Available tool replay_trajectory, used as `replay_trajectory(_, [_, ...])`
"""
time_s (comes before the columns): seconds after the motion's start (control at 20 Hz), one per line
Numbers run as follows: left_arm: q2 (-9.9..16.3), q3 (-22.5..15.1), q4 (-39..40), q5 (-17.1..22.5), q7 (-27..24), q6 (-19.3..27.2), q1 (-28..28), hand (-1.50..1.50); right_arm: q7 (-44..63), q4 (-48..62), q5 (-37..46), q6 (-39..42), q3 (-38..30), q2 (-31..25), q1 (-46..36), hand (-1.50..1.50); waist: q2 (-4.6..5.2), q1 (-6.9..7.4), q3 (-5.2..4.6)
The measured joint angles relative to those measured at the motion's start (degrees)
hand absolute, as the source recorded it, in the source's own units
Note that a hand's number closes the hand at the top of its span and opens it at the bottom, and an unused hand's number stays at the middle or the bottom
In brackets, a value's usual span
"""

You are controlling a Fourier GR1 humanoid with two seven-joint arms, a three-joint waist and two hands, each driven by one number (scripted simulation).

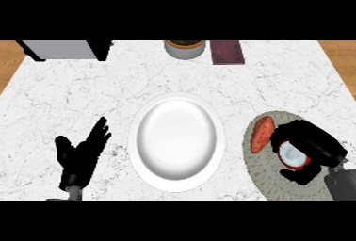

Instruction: Pick the can from the placemat and place it in the plate

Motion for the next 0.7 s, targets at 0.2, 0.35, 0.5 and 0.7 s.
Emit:
replay_trajectory(0.2, [0.2, 0.3, -0.3, 0.1, 0.2, 0.2, 0.8, 0.0, 9.6, -2.7, 1.1, -3.8, 2.3, 10.5, 2.1, 1.5, -0.51, -1.04, 0.21])
replay_trajectory(0.35, [0.5, 0.6, -0.3, 0.2, 0.6, 0.3, 1.1, 0.0, 16.0, -5.6, 2.2, -8.6, 4.3, 18.8, 2.8, 1.5, -0.91, -1.47, 0.42])
replay_trajectory(0.5, [0.5, 0.8, -0.2, 0.3, 0.8, 0.4, 1.3, 0.0, 22.5, -8.7, 3.2, -14.2, 6.7, 23.8, 3.5, 1.5, -1.15, -1.49, 0.56])
replay_trajectory(0.7, [0.3, 0.6, -0.2, 0.4, 1.1, 0.3, 1.3, 0.0, 31.5, -12.8, 3.2, -22.5, 10.8, 26.7, 5.0, 1.5, -1.11, -1.65, 0.78])
